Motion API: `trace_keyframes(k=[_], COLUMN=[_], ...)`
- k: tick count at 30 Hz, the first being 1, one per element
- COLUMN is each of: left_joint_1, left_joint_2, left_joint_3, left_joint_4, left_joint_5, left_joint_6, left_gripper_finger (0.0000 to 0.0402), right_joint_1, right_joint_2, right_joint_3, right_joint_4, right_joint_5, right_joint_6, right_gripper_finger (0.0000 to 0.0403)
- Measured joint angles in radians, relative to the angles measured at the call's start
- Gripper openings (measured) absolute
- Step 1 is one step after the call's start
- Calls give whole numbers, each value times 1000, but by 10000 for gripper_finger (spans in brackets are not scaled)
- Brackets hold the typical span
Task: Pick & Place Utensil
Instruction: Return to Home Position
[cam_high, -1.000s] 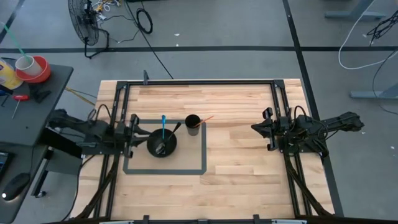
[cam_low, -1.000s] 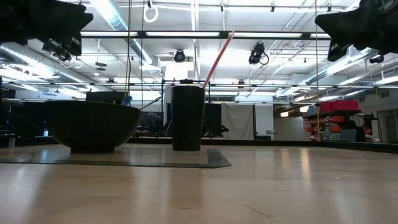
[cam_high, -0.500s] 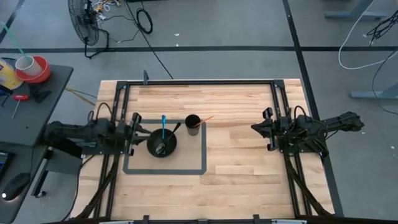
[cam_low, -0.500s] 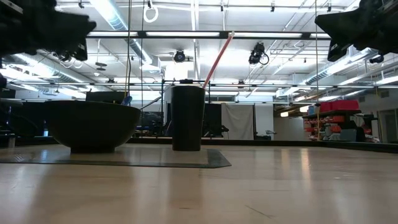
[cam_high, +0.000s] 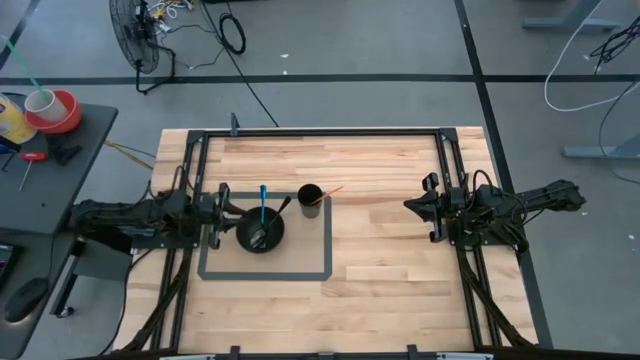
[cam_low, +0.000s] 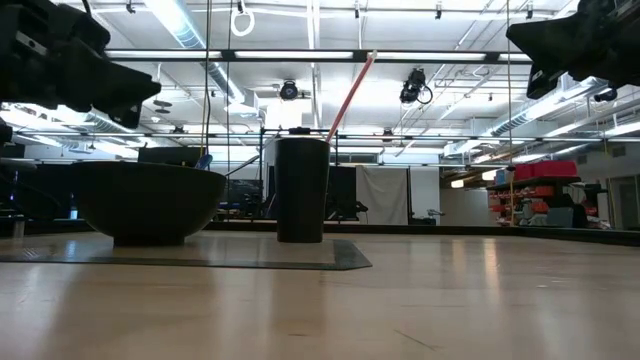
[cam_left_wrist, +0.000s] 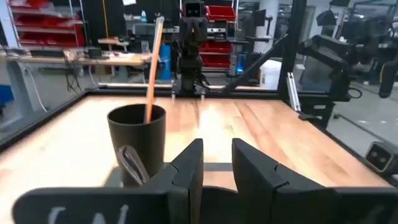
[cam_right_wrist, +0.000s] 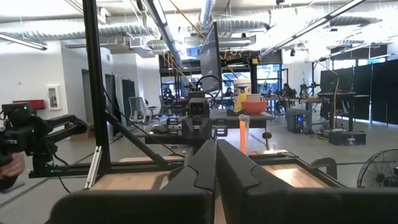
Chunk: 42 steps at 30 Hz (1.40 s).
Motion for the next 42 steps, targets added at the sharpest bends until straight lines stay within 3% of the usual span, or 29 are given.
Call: trace_keyframes(k=[10, 42], left_joint_1=[-6, -6], left_joint_2=[13, 13], left_joint_3=[-1, -1], left_joint_4=[16, 21], left_joint_5=[1, -1], left_joint_6=[-233, -234], left_gripper_finger=[90, 90], right_joint_1=[0, 0], right_joint_2=[0, 0], right_joint_3=[0, 0], right_joint_4=[0, 0], right_joint_5=[0, 0], right_joint_6=[0, 0], right_gripper_finger=[17, 17])
